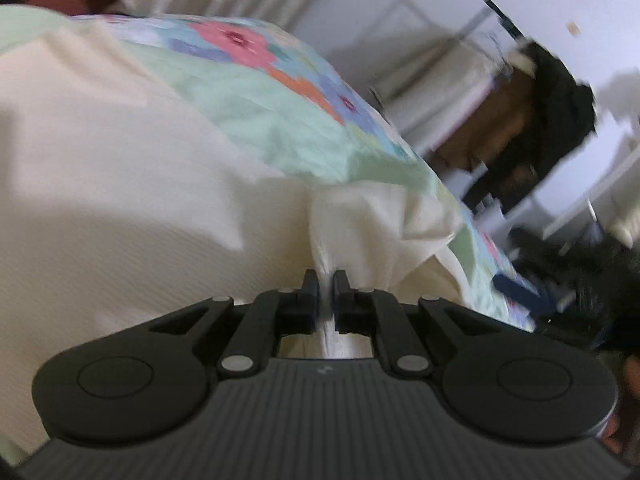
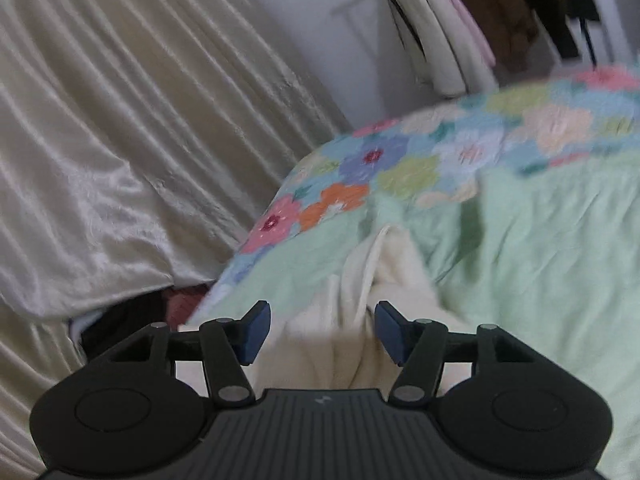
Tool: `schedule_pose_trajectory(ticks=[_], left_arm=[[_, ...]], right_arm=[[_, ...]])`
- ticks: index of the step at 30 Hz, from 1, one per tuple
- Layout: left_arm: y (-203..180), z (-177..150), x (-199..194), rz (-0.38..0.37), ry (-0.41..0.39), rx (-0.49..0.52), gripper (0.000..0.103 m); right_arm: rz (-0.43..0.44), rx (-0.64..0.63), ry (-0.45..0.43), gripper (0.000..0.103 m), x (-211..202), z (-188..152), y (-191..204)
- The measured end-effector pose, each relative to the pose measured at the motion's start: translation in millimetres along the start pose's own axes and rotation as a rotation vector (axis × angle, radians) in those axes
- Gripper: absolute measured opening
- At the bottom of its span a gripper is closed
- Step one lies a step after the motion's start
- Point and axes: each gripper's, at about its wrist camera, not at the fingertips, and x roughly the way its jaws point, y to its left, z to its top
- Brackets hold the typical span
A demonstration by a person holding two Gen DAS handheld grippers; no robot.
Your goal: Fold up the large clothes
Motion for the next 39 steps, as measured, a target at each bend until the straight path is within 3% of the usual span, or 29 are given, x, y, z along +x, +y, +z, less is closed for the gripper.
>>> schedule_pose_trajectory(ticks=[7, 11, 13, 14, 16, 17, 18, 19, 20, 22, 28, 31, 32, 33, 34, 36, 38, 39], left_arm=[[8, 4, 4, -0.036, 0.023, -0.069, 0.006], [15, 4, 2, -0.099, 0.026, -0.106, 0.006], [14, 4, 3, -0.118, 0.033, -0.098, 0.006], [13, 3, 3, -0.112, 0.035, -0.089, 0.006], [10, 3, 4, -0.083, 0.032, -0.069, 0.006], [9, 2, 4, -0.064, 0.028, -0.06, 0.006], [9, 2, 5, -0.046, 0.023, -0.051, 0.006], [11, 3, 3, -0.045, 0.017, -0.062, 0.006], [13, 3, 2, -0.047, 0.012, -0.072, 0.006], [18, 5, -2, -0.067, 0.0, -0.102, 0.006], [25, 5, 0, -0.181, 0.015, -0.152, 0.008], [17, -1, 14, -0.227, 0.09, -0.117, 0.012], [12, -3, 21, -0.238, 0.126, -0.092, 0.018], [2, -10, 34, -0.245, 0.212, -0.034, 0.026], [-4, -16, 43, -0.211, 0.268, 0.003, 0.027], [-12, -23, 52, -0.125, 0.281, 0.052, 0.026], [-16, -25, 56, -0.073, 0.277, 0.064, 0.024], [-13, -22, 51, -0.082, 0.245, 0.014, 0.024]], right_arm=[[0.064, 0.066, 0.133, 0.049, 52, -20, -18], [0.037, 0.08, 0.139, 0.049, 76, -22, -19], [0.04, 0.096, 0.132, 0.051, 80, -24, -20], [0.039, 0.105, 0.127, 0.058, 86, -24, -20], [0.035, 0.103, 0.12, 0.06, 96, -22, -18], [0.03, 0.091, 0.117, 0.05, 99, -22, -16], [0.011, 0.046, 0.092, 0.021, 100, -22, -12], [0.001, 0.005, 0.07, 0.007, 95, -21, -10], [-0.006, -0.032, 0.046, 0.007, 89, -20, -7], [0.034, -0.012, 0.004, 0.007, 75, -13, -11], [0.388, 0.267, -0.151, 0.007, 11, 23, -54], [0.499, 0.423, -0.155, 0.007, 8, 24, -83], [0.531, 0.48, -0.153, 0.007, 7, 23, -94], [0.559, 0.534, -0.153, 0.008, 7, 22, -105], [0.517, 0.515, -0.158, 0.009, 5, 22, -105], [0.121, 0.303, -0.137, 0.021, -1, 24, -100], [0.048, 0.276, -0.123, 0.026, -9, 18, -100], [0.008, 0.261, -0.116, 0.037, -17, 13, -100]])
